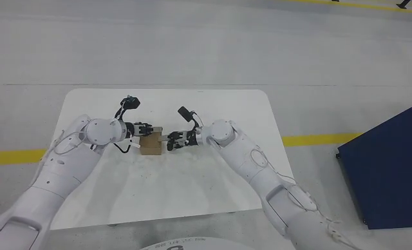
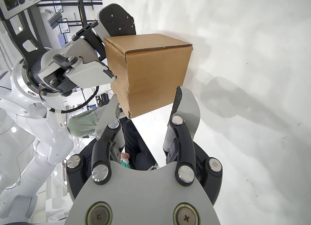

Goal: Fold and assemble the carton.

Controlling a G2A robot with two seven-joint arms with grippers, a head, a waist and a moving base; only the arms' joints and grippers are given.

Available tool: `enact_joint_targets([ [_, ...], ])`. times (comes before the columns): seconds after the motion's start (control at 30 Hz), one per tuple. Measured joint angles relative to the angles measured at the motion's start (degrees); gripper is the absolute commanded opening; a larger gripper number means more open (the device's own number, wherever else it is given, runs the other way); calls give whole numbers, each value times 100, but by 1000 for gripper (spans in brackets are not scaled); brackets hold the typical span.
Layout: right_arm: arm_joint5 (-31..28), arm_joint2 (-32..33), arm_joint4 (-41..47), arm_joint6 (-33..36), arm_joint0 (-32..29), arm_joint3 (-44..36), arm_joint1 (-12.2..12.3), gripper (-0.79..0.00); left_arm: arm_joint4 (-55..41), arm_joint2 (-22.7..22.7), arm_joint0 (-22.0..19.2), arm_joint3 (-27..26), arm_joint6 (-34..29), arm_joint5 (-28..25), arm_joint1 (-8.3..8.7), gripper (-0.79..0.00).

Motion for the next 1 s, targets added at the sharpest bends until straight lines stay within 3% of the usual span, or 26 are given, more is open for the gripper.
enact_joint_targets([
  [0.2,-91,132,21,-5,-105,-144,59,-394,-169,-447,174,-219,38,-215,144,0],
  [0.33,-81,296,17,-52,-193,-325,125,-428,-255,-1095,439,-498,126,-318,347,0],
  [0.37,-56,342,5,-73,-211,-382,143,-468,-290,-1283,524,-579,142,-350,402,0],
  [0.4,-23,390,-10,-90,-230,-451,162,-785,-334,-1486,622,-666,149,-388,460,0],
  [0.5,151,534,-123,-141,-305,-792,227,-785,-521,-2260,1034,-1041,148,-548,663,0],
  [0.67,1132,541,-568,-278,-296,-1728,279,-785,-919,-3521,1862,-1770,-75,-792,922,0],
  [0.83,2398,6,-1228,-196,-67,-2310,208,-785,-918,-3508,1858,-1762,-75,-791,921,0],
  [1.0,3341,-651,-1594,-123,353,-2066,34,-785,-918,-3512,1859,-1763,-75,-791,921,0],
])
